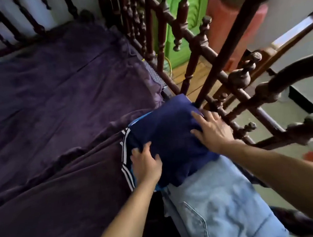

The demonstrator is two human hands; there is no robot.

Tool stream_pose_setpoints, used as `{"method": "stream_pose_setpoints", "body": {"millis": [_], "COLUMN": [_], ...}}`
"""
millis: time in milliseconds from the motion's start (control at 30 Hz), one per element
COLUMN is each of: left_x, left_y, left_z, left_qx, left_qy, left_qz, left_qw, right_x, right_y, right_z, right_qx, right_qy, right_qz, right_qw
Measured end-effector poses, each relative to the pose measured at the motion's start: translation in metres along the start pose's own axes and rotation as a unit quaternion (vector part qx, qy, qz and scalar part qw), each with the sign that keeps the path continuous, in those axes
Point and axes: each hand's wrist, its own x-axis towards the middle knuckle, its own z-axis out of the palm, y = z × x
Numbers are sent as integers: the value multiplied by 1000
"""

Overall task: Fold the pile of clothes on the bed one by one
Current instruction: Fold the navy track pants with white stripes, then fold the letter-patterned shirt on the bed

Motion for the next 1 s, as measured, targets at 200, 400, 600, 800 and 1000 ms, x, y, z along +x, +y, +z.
{"method": "stream_pose_setpoints", "body": {"millis": [200,400,600,800,1000], "left_x": [30,56,4,-114,-235], "left_y": [-14,-32,-31,-57,-85], "left_z": [32,45,12,-8,-37], "left_qx": [226,219,215,148,134], "left_qy": [9,-81,-121,-180,-128], "left_qz": [166,148,102,15,-53], "left_qw": [960,961,964,972,981], "right_x": [-14,-5,-17,-89,-165], "right_y": [-12,-7,-17,-32,-72], "right_z": [64,103,64,12,-26], "right_qx": [-48,-88,-107,-66,-51], "right_qy": [-74,-115,-195,-177,-132], "right_qz": [-44,-33,-22,-46,-136], "right_qw": [995,989,975,981,981]}}
